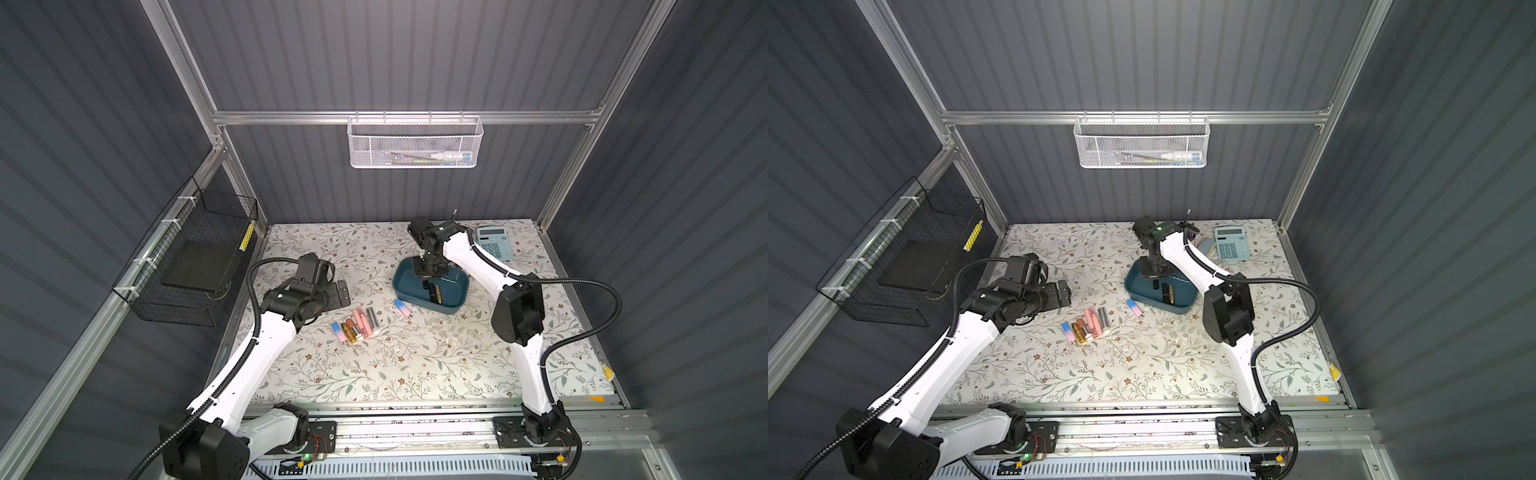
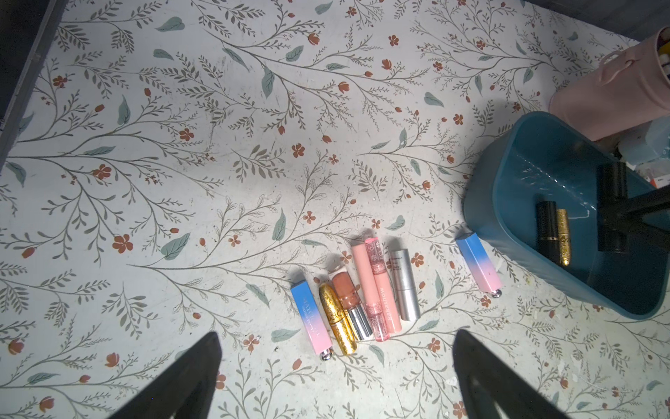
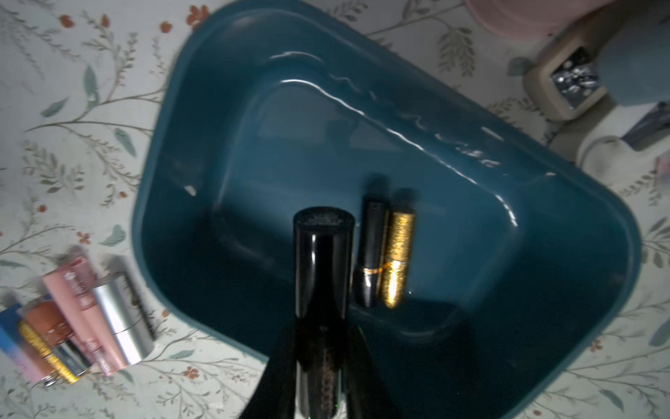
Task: Put the lipstick into the storage box
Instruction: Place the lipstick in the storage box.
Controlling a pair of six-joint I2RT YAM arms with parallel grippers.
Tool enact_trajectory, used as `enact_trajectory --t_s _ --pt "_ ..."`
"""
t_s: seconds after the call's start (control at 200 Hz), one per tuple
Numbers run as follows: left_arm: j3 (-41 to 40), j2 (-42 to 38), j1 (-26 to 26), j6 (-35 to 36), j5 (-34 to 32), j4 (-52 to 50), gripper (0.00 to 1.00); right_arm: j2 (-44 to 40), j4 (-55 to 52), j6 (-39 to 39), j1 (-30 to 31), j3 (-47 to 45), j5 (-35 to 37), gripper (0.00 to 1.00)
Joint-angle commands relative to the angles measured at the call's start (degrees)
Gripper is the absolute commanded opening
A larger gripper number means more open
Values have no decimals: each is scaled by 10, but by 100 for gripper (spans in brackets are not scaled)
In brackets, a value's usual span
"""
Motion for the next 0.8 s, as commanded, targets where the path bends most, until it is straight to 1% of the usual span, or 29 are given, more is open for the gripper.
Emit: enact_trajectory --t_s 0.0,0.115,0.245,0.44,0.62,0.791 --pt "18 10 1 1 -1 -5 100 -31 28 -11 -24 -59 22 18" --pt "16 18 1 -2 2 1 100 -50 53 -9 -43 -119 21 18" --pt "17 34 1 -4 10 9 100 -57 73 -6 -57 -166 20 17" --pt "21 55 1 -10 20 22 100 -56 94 -4 -66 -204 14 18" --pt "21 70 1 -20 33 29 100 -66 100 -8 -66 -211 11 29" --pt "22 90 0 -30 45 30 100 -98 73 -20 -66 -188 34 37"
